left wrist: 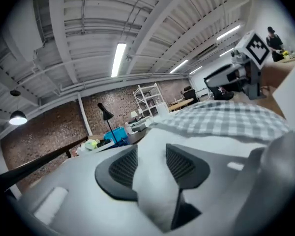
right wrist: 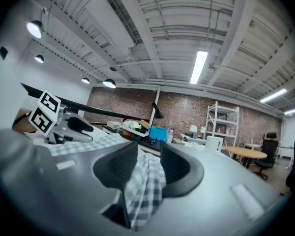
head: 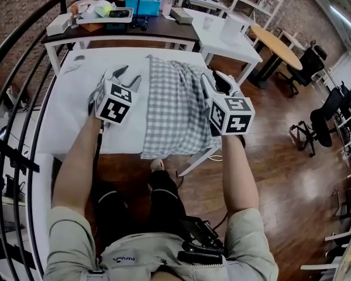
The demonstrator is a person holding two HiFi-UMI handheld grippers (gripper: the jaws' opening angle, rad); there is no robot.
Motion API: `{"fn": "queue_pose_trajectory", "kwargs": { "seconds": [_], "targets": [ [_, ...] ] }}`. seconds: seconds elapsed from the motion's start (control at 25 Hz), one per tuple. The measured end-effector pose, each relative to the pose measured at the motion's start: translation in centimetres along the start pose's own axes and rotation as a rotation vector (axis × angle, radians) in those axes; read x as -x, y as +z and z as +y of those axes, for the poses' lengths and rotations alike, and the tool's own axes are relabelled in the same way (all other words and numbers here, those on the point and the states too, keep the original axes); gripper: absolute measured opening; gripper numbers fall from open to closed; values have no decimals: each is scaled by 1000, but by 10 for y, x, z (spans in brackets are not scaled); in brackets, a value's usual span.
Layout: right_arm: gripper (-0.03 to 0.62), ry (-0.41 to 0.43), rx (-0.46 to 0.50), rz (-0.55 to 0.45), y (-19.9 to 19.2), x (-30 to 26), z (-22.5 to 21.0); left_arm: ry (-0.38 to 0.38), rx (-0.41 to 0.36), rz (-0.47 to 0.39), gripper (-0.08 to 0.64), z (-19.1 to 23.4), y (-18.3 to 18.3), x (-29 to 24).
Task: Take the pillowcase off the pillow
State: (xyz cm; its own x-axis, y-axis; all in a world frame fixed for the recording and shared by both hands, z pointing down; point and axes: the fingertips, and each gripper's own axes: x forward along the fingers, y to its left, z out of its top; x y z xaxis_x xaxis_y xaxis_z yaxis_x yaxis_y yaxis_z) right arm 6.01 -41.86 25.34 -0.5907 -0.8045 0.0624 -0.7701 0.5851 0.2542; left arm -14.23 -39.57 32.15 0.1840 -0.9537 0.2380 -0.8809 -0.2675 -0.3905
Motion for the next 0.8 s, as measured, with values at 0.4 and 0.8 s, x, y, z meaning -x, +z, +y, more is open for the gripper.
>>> {"fn": "queue_pose_trajectory", "kwargs": {
  "seconds": [0.4, 0.8],
  "targets": [
    [120, 38, 210, 362, -41, -89, 17, 94, -166, -106, 14, -51, -30, 51],
    [14, -137, 196, 289, -19, -88, -32, 126, -48, -290, 14, -16, 16, 115]
  ]
}}
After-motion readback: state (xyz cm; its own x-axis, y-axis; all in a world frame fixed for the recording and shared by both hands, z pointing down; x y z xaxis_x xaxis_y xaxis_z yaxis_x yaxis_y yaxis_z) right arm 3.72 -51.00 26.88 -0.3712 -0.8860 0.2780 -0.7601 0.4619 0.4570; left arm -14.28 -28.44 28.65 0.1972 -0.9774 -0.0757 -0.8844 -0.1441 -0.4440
